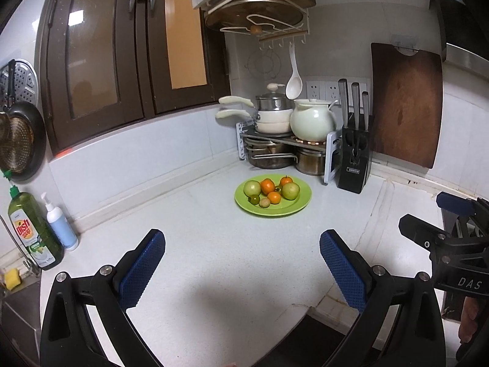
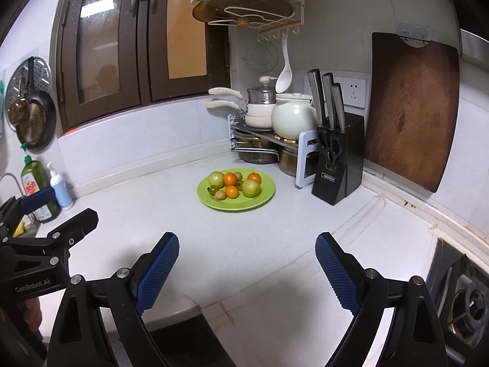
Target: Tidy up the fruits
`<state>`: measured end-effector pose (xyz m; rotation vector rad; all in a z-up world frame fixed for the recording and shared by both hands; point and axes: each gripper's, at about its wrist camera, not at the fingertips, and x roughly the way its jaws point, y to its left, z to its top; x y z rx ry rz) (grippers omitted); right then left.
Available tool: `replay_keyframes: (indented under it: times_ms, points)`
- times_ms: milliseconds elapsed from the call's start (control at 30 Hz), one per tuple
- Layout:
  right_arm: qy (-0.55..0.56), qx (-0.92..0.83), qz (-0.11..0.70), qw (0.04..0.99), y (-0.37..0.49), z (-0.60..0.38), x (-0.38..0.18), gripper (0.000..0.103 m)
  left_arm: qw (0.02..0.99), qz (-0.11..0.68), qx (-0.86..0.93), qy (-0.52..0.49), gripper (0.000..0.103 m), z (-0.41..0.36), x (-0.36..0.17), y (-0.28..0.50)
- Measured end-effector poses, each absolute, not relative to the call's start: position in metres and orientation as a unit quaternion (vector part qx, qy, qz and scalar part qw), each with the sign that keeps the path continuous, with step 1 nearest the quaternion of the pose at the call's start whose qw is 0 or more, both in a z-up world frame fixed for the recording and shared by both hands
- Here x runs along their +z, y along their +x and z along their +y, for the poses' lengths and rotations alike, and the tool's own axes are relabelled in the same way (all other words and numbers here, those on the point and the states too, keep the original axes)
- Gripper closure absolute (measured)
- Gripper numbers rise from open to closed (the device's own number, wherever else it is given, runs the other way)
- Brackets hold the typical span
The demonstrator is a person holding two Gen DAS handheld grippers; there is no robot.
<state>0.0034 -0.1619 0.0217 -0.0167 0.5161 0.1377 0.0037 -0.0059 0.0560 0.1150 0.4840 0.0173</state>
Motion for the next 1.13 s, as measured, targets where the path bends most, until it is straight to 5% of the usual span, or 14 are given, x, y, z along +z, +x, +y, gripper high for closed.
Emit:
replay_keyframes:
  times_ms: [1133]
  points:
    - [-0.016,0.077,0.254,0.964,-0.017,-0.164,0.022,0.011,0.971,0.231,0.014,0.056,0.0,-0.006,0.059,-0.015]
